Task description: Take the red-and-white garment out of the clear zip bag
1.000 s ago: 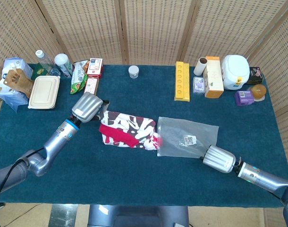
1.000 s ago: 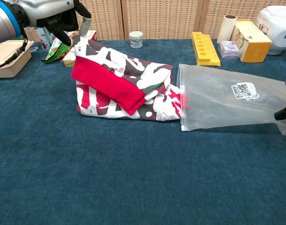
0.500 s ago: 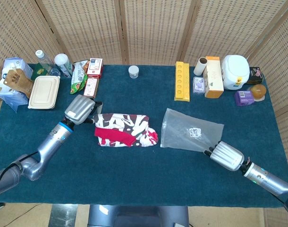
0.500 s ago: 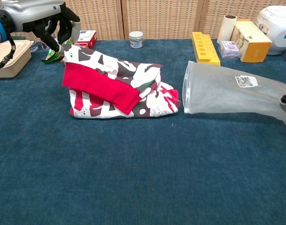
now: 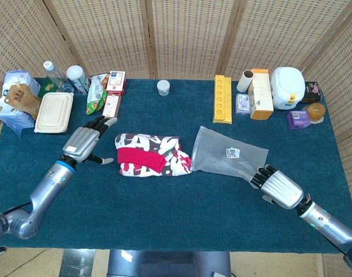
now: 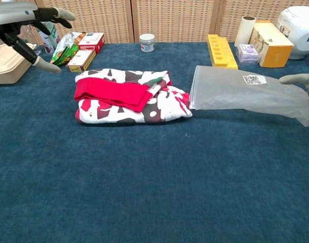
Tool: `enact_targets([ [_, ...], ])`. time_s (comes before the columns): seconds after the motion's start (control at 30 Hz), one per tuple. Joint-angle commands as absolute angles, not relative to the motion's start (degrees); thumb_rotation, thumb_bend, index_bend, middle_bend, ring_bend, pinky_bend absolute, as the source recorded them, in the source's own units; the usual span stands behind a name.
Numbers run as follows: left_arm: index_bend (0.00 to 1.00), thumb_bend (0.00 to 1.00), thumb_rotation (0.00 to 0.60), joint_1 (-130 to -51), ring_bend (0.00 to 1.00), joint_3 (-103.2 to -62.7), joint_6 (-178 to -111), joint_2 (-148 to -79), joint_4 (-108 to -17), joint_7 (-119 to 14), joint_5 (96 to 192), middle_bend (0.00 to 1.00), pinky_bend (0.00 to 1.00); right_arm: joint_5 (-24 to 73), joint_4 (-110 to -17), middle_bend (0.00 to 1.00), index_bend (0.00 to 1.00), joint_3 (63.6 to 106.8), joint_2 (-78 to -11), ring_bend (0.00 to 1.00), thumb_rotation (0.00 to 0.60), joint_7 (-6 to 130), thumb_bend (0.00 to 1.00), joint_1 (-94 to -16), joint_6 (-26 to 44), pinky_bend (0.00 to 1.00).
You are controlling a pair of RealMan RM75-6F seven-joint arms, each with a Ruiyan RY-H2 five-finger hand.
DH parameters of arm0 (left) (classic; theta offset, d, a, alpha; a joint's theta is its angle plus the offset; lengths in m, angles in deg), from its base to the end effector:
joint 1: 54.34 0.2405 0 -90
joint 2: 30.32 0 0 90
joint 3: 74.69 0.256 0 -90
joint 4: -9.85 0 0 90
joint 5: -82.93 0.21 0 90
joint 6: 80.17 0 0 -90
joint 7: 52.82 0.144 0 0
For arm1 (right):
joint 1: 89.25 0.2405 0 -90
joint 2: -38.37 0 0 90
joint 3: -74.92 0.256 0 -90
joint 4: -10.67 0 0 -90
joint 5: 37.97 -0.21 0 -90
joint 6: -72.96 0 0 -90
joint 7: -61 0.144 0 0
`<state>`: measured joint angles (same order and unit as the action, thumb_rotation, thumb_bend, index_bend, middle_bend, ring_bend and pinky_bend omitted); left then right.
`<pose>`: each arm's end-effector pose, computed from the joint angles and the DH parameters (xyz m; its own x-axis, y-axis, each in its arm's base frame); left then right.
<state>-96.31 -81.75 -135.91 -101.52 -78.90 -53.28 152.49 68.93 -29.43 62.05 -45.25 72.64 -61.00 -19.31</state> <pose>-0.1817 0.3603 0.0789 0.3620 0.2374 0.9014 0.9012 -0.3365 -0.2732 -0.3097 -0.2774 0.0944 0.7076 0.1575 0.6888 -0.4161 -0.6951 0.5863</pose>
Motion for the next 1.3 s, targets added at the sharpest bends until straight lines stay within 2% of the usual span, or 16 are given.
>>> enact_targets([
  [0.03, 0.00, 0.09, 0.500, -92.0, 0.00, -81.0, -140.5, -98.2, -84.2, -52.4, 151.4, 0.10, 0.14, 66.3, -34.4, 0.15, 0.00, 63.9, -43.2, 0.28, 0.486, 77.0, 0.03, -62.6, -20.6, 0.33],
  [0.2, 0.00, 0.09, 0.503, -86.1, 0.00, -79.2, -147.4, -97.2, -86.6, -53.7, 152.6, 0.10, 0.14, 63.4, -37.4, 0.15, 0.00, 66.2, -41.3, 0.28, 0.477, 78.1, 0.03, -65.0, -22.6, 0.33],
  [0.37, 0.00, 0.09, 0.489, -80.1, 0.00, -77.5, -154.3, -97.2, -86.2, -54.0, 154.2, 0.10, 0.15, 61.2, -39.6, 0.15, 0.00, 67.4, -38.8, 0.28, 0.473, 79.0, 0.04, -67.1, -22.1, 0.33],
  [0.57, 0.00, 0.09, 0.498, -73.4, 0.00, -75.8, -162.4, -97.8, -85.7, -51.1, 155.1, 0.10, 0.16, 56.7, -43.1, 0.17, 0.00, 69.8, -37.1, 0.29, 0.473, 78.4, 0.05, -70.3, -21.1, 0.35],
  [0.7, 0.00, 0.11, 0.507, -69.0, 0.00, -74.4, -165.9, -97.7, -86.2, -50.3, 154.9, 0.10, 0.17, 51.4, -49.1, 0.20, 0.05, 72.2, -34.9, 0.31, 0.482, 75.9, 0.08, -72.7, -18.6, 0.37],
  [0.83, 0.03, 0.15, 0.569, -65.7, 0.00, -73.4, -168.8, -98.2, -86.4, -49.3, 155.8, 0.10, 0.17, 47.5, -56.4, 0.23, 0.11, 74.0, -32.5, 0.33, 0.485, 73.1, 0.11, -74.6, -16.9, 0.38],
  [0.93, 0.07, 0.16, 0.593, -63.4, 0.00, -72.4, -171.2, -98.9, -86.9, -48.1, 157.5, 0.10, 0.17, 45.1, -61.6, 0.24, 0.16, 74.6, -30.7, 0.33, 0.488, 71.5, 0.14, -76.2, -15.9, 0.40],
  [1.1, 0.13, 0.17, 0.600, -60.5, 0.01, -71.0, -174.4, -99.7, -87.9, -45.4, 161.2, 0.11, 0.17, 42.6, -68.5, 0.30, 0.25, 75.0, -28.7, 0.35, 0.491, 68.4, 0.17, -79.1, -15.8, 0.42],
  [1.3, 0.13, 0.17, 0.600, -58.6, 0.01, -70.6, -176.3, -99.7, -89.9, -44.5, 164.8, 0.11, 0.17, 41.9, -72.4, 0.33, 0.28, 75.1, -27.9, 0.36, 0.491, 66.0, 0.17, -81.9, -17.2, 0.42],
])
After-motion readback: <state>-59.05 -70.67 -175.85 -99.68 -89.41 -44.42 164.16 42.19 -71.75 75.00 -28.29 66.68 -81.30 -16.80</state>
